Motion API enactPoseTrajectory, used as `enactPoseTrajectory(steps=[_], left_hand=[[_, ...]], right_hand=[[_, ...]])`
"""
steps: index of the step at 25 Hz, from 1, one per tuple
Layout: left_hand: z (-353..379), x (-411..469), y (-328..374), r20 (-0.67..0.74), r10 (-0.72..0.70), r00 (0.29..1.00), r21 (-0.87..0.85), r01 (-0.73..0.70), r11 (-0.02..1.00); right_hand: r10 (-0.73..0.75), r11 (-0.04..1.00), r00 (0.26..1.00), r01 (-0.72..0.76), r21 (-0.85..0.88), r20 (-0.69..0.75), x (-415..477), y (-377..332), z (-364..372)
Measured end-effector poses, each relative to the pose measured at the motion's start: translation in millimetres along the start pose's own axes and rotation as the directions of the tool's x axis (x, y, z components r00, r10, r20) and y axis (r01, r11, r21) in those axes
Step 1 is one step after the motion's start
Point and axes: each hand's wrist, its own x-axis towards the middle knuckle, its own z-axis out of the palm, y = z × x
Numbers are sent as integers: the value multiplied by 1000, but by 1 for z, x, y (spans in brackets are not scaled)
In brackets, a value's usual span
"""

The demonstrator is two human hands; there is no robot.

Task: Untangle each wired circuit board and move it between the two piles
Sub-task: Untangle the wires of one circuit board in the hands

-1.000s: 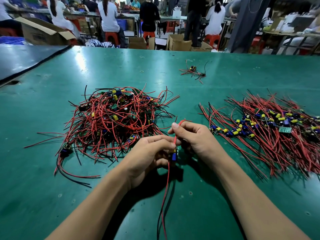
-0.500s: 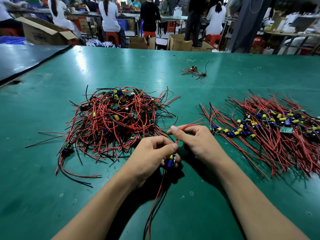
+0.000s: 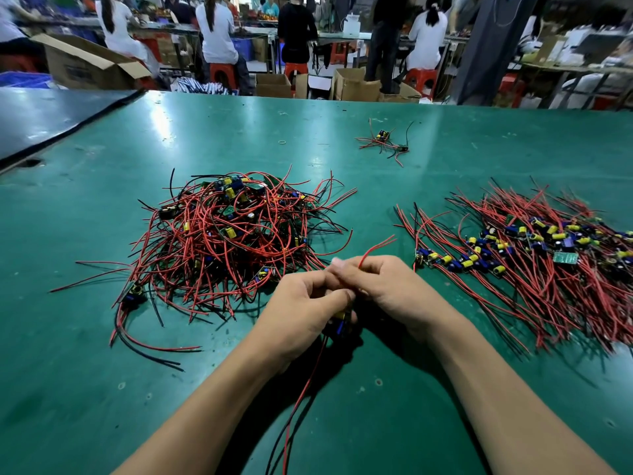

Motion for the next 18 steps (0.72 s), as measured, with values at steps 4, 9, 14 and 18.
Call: enactPoseTrajectory(steps=[4, 9, 14, 18], left_hand=[[2, -1, 0, 32, -8, 999, 12, 7, 1000], [0, 0, 4, 83, -56, 995, -54, 61, 997], [-1, 1, 6, 91, -69, 993, -91, 78, 993], [-2, 2, 5, 96, -70, 993, -89, 79, 993]], right_hand=[[29, 996, 990, -17, -85, 138, -2, -2, -5], [-61, 966, 990, 90, -244, 126, -6, -7, -19], [-205, 865, 979, 187, -465, 13, -2, -10, -16], [-274, 865, 954, 188, -465, -124, 1, -5, -19]])
